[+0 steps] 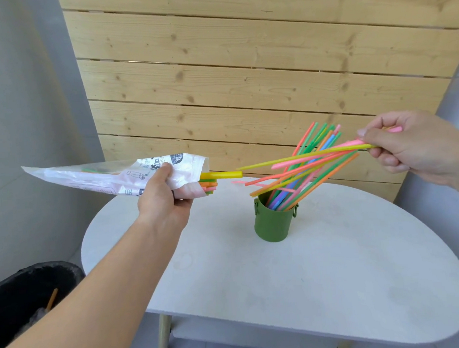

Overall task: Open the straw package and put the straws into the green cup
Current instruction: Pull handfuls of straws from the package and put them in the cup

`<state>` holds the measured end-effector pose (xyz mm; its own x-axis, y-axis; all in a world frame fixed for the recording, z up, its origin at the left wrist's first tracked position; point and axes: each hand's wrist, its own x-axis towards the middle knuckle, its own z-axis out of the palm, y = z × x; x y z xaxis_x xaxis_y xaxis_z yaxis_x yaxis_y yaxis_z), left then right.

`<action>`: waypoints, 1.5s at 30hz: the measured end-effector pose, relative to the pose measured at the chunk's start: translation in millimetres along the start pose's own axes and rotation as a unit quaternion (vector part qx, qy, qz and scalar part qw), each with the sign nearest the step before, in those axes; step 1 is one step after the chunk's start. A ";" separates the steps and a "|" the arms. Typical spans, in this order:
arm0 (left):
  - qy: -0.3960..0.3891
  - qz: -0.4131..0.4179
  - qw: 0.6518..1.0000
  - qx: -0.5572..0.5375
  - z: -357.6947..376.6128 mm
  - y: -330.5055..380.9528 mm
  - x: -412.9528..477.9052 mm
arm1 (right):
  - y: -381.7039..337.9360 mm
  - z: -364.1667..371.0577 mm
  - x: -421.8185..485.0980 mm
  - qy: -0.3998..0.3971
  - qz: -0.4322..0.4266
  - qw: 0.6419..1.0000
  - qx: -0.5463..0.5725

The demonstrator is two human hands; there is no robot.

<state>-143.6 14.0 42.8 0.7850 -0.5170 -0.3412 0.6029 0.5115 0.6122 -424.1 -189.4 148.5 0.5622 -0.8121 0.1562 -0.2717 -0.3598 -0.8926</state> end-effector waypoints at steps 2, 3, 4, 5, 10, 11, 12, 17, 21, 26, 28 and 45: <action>0.002 0.000 1.000 -0.005 0.0 -2.1 -0.3 | 5.1 -3.4 1.1 0.004 0.011 1.000 -0.016; 0.001 0.000 1.000 -0.008 0.1 -2.9 -0.5 | 7.4 -4.4 1.6 0.004 0.014 1.000 -0.021; 0.000 0.002 1.000 -0.010 0.0 -3.4 -0.6 | 9.1 -5.0 2.3 0.003 0.014 1.000 -0.025; 0.000 0.003 1.000 -0.011 -0.2 -3.5 -0.3 | 10.0 -5.6 3.1 0.003 0.013 1.000 -0.027; 0.001 0.008 1.000 -0.019 -1.3 -3.2 1.2 | 3.1 -19.1 9.5 0.004 -0.001 0.999 -0.033; 0.000 0.007 1.000 -0.020 -1.4 -3.2 1.4 | 0.0 -22.9 10.4 0.000 -0.004 0.999 -0.040; -0.001 0.005 1.000 -0.021 -1.5 -3.0 1.4 | -3.2 -26.2 11.2 -0.003 -0.005 0.999 -0.049; -0.006 0.003 1.000 -0.026 -0.7 -3.8 0.3 | -17.3 -28.4 14.2 -0.019 0.003 0.994 -0.112; -0.007 0.007 1.000 -0.024 0.7 -4.4 -2.4 | -29.4 -11.7 14.6 -0.040 0.018 0.981 -0.188; -0.012 0.010 1.000 -0.016 1.1 -3.2 -5.1 | -45.4 2.8 17.5 -0.048 0.022 0.966 -0.253; -0.013 0.008 1.000 -0.013 1.4 -1.5 -5.9 | -49.2 6.2 19.3 -0.057 0.032 0.962 -0.265; -0.015 -0.005 1.000 -0.008 0.2 0.9 -0.6 | -31.7 55.0 43.1 0.050 -0.078 0.900 -0.427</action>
<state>-143.5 14.6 43.7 0.7746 -0.5427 -0.3248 0.6127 0.5167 0.5980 -348.3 -187.8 160.2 0.5834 -0.7437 0.3264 -0.7208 -0.6593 -0.2140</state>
